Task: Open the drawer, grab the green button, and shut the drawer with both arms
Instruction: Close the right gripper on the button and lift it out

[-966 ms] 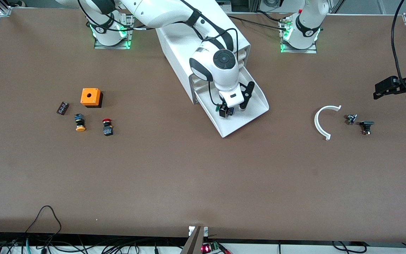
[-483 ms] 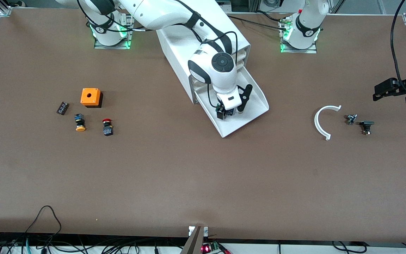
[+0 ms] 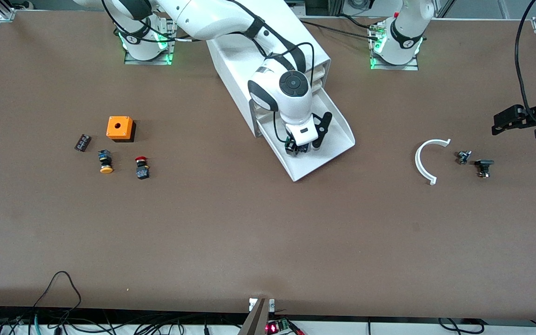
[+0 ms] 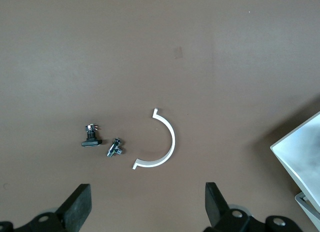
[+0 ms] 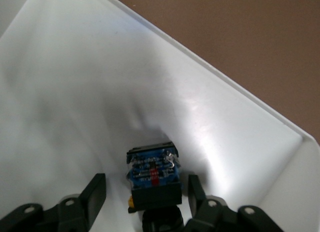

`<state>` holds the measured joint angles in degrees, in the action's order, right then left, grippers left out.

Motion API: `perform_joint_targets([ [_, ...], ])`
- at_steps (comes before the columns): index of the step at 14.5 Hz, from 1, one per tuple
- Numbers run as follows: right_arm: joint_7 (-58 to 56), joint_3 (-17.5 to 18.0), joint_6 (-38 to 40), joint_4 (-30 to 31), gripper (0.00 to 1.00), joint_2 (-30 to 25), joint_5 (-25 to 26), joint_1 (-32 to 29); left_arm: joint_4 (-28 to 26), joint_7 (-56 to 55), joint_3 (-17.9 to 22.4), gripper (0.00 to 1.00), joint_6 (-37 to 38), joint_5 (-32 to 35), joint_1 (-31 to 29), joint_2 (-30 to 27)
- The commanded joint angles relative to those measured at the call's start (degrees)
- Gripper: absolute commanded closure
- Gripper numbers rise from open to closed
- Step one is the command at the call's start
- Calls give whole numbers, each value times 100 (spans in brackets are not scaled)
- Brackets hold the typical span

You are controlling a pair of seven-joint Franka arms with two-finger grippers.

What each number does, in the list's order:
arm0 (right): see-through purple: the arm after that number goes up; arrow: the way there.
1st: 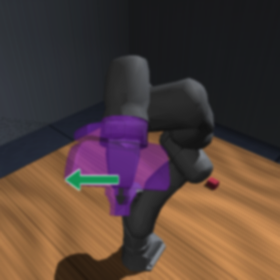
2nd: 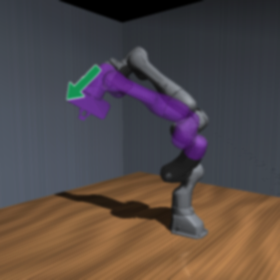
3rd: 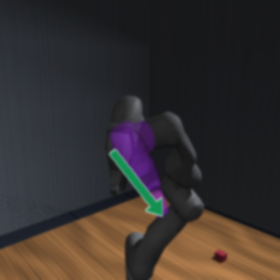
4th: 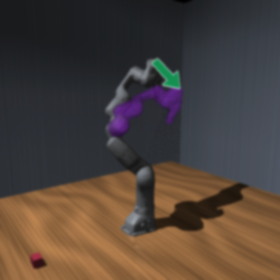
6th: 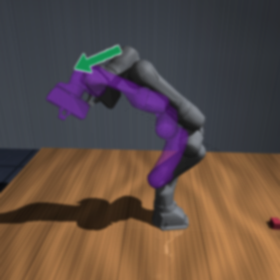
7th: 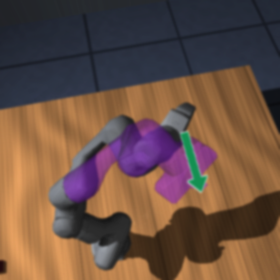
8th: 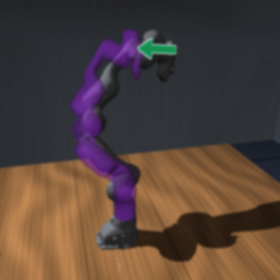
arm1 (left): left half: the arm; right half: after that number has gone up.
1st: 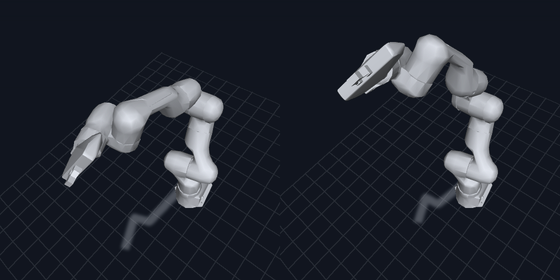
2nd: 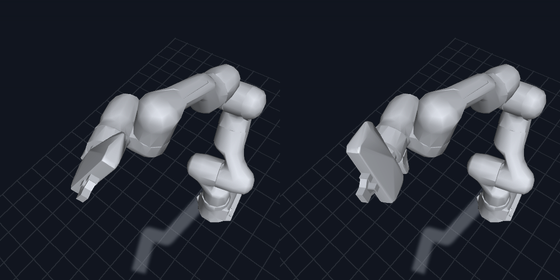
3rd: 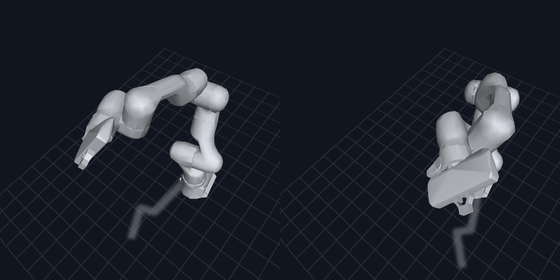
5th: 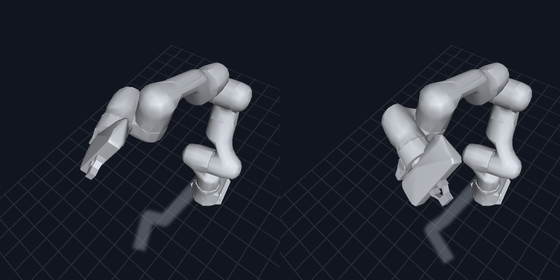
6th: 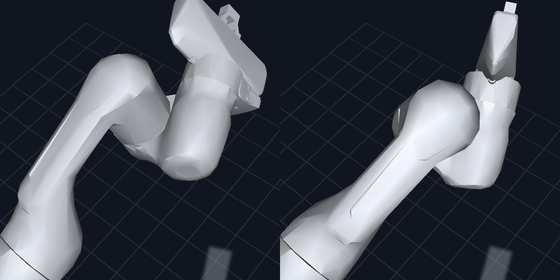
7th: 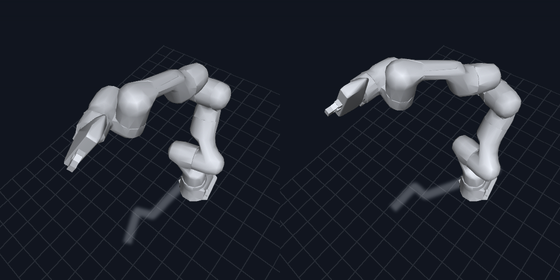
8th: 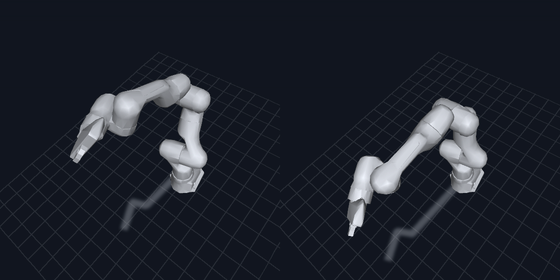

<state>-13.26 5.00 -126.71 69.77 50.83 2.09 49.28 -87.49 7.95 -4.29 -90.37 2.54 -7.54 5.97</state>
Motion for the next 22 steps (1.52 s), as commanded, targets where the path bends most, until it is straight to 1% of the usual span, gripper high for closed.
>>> perform_joint_targets([
  [1, -27, -25, -29, 46, 51, 32, 81, 21, 91, -39, 33, 0, -25, 36, 51, 89],
  [3, -27, -34, -38, 46, 59, 41, 125, 12, 100, -30, 33, 0, -25, 36, 51, 89],
  [6, 16, -25, -38, 64, 68, 32, 160, 29, 100, -22, 33, 0, -25, 36, 51, 97],
  [11, 16, -8, -12, -120, 68, -161, 134, 3, 109, -30, 33, 0, -25, 36, 51, 124],
  [14, 51, -34, 50, -332, 71, -319, 99, -58, 109, -30, 33, 0, -25, 36, 51, 133],
  [17, 594, -78, 128, -323, 71, -574, 125, -23, 109, -30, 33, 0, -25, 36, 51, 142],
  [18, 701, -95, 268, -332, 71, -653, 142, -49, 109, -30, 33, 0, -25, 36, 51, 150],
  [20, 720, -201, 488, -314, 71, -855, 125, -241, 109, -30, 33, 0, -25, 36, 51, 142],
  [22, 746, -201, 708, -288, 71, -1057, 134, -523, 109, -30, 33, 0, -25, 36, 51, 142],
])
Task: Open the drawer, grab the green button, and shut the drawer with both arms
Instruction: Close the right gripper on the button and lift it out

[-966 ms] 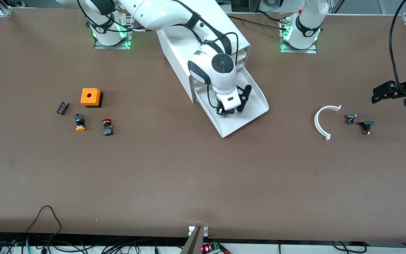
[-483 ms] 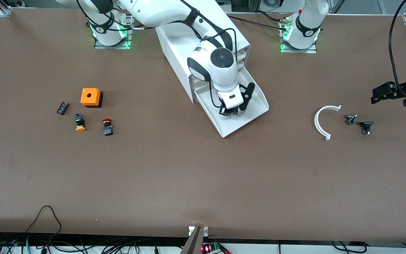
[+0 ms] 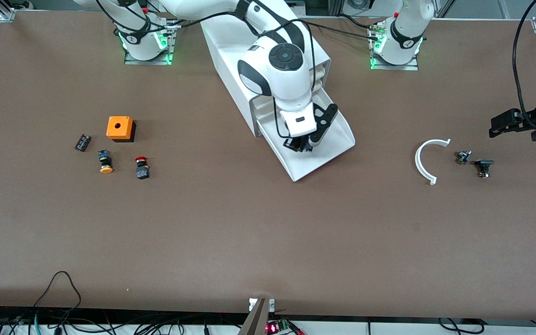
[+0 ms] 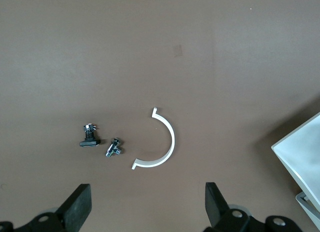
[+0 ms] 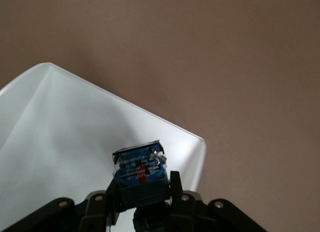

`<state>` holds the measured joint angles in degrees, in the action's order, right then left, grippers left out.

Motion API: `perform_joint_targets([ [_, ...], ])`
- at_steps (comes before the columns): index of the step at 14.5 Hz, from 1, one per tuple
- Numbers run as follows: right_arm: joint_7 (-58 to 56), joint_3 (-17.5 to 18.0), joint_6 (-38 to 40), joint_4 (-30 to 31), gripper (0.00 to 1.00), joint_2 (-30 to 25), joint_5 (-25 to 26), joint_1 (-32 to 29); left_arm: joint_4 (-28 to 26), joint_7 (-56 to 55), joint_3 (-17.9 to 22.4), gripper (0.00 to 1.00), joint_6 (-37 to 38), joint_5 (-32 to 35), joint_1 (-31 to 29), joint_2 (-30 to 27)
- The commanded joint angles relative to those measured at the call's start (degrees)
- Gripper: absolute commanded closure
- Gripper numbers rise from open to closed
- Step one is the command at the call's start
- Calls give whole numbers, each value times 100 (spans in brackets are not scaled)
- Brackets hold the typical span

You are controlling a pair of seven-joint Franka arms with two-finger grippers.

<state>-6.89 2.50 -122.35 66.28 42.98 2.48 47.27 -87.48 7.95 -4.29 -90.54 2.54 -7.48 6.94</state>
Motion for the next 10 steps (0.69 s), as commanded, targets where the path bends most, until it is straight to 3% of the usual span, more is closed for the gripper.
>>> perform_joint_targets([
  [1, 162, 40, 360, 69, 71, -333, 112, -454, 109, -39, 33, 0, -7, 36, 45, 44],
  [5, 821, -469, 388, 409, 71, -605, 51, -692, 109, -39, 33, 0, -7, 36, 45, 53],
  [10, 1366, -566, 414, 1288, 71, -1053, 95, -1359, 117, -39, 33, 0, 1, 36, 37, 53],
])
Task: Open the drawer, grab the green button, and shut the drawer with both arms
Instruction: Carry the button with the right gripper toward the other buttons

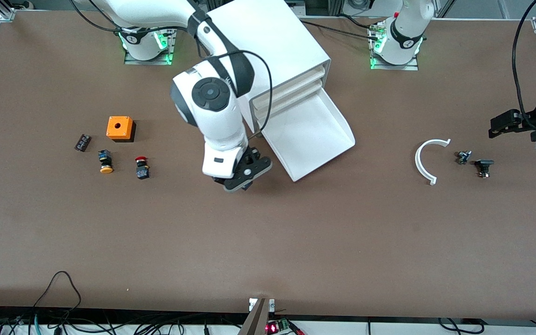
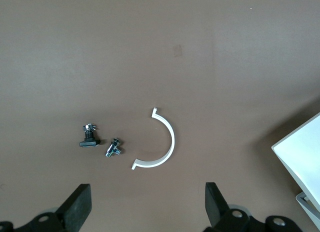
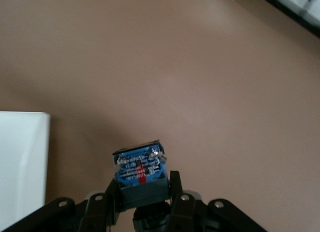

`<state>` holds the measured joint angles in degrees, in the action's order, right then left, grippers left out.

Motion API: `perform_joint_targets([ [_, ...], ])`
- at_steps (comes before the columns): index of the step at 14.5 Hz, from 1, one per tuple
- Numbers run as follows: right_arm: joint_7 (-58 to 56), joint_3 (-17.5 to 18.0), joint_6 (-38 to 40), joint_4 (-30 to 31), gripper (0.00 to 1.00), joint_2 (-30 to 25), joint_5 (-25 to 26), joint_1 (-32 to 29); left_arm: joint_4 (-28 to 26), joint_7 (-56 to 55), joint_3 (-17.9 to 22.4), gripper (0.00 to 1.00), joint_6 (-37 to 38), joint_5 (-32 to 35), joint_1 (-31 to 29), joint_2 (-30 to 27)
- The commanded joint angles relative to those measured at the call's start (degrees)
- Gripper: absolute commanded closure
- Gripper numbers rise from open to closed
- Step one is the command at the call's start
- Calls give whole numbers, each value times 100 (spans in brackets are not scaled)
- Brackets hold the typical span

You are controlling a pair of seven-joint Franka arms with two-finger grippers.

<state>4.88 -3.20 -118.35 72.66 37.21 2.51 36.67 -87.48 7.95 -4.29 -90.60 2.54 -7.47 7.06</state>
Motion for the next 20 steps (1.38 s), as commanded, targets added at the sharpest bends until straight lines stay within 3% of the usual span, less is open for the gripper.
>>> perform_joint_targets([
  [1, 198, -40, 13, 897, 71, -599, 100, -414, 117, -39, 33, 0, 8, 36, 35, 50],
  [8, 1287, -190, -83, 2418, 71, -1136, 127, -880, 108, -30, 33, 0, -1, -43, 26, 59],
  [13, 1508, -190, -1802, 4060, 71, -1558, 136, -1012, 108, -48, 33, 0, -1, -52, 18, 68],
  [17, 1577, -190, -2551, 4712, 71, -1568, 127, -1065, 29, -345, -72, 0, -246, -35, 114, 129],
  [20, 1709, -190, -3078, 5186, 71, -1550, 127, -1074, -496, -1380, -169, 0, -965, 27, 377, 339],
])
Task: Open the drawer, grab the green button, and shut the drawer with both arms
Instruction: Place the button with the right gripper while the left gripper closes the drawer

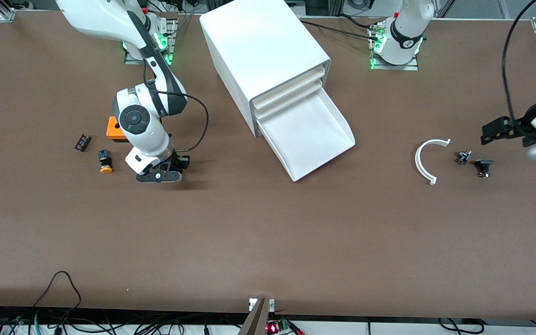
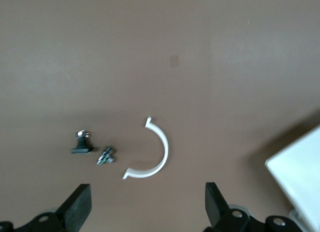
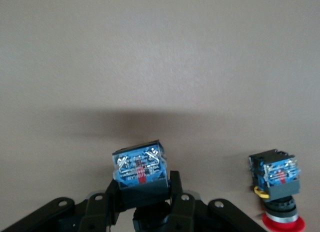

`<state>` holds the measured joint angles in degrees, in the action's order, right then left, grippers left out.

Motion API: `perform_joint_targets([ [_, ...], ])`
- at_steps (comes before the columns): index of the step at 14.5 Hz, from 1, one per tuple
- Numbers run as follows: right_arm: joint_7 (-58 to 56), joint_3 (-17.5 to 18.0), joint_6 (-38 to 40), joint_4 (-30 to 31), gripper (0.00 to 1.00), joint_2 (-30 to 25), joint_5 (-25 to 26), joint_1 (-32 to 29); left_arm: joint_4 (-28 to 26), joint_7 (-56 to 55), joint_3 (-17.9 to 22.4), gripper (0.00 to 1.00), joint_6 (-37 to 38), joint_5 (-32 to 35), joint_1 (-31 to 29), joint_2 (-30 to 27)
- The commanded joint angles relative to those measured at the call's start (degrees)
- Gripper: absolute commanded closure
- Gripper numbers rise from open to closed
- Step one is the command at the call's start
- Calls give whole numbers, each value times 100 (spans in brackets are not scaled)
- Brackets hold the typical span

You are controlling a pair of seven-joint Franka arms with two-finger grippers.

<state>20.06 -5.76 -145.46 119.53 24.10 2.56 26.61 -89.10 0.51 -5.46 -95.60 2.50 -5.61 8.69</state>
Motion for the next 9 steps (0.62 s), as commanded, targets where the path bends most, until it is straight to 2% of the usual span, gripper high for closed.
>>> perform_joint_targets([
  [1, 279, 66, -587, 684, 71, -239, 122, -68, -562, -988, -86, 0, -738, 22, 253, 238],
  [4, 482, 66, -861, 905, 66, -178, 130, -68, -1117, -2104, -359, 0, -1766, 14, 385, 650],
  [5, 525, 66, -853, 897, 53, -152, 122, -68, -1205, -2482, -359, 0, -2074, 14, 568, 878],
  [6, 691, 66, -809, 871, 19, -143, 104, -77, -1328, -2869, -359, 0, -2434, -4, 753, 1045],
  [7, 893, 66, -809, 853, 0, -151, 104, -77, -1477, -3220, -359, 0, -2820, -4, 937, 1186],
  [8, 1034, 66, -774, 775, 0, -186, 104, -77, -1609, -3563, -359, 0, -3172, -4, 1139, 1327],
  [9, 1148, 66, -312, 443, 0, -265, 87, -77, -1871, -4437, -350, 0, -3880, -4, 1446, 1633],
])
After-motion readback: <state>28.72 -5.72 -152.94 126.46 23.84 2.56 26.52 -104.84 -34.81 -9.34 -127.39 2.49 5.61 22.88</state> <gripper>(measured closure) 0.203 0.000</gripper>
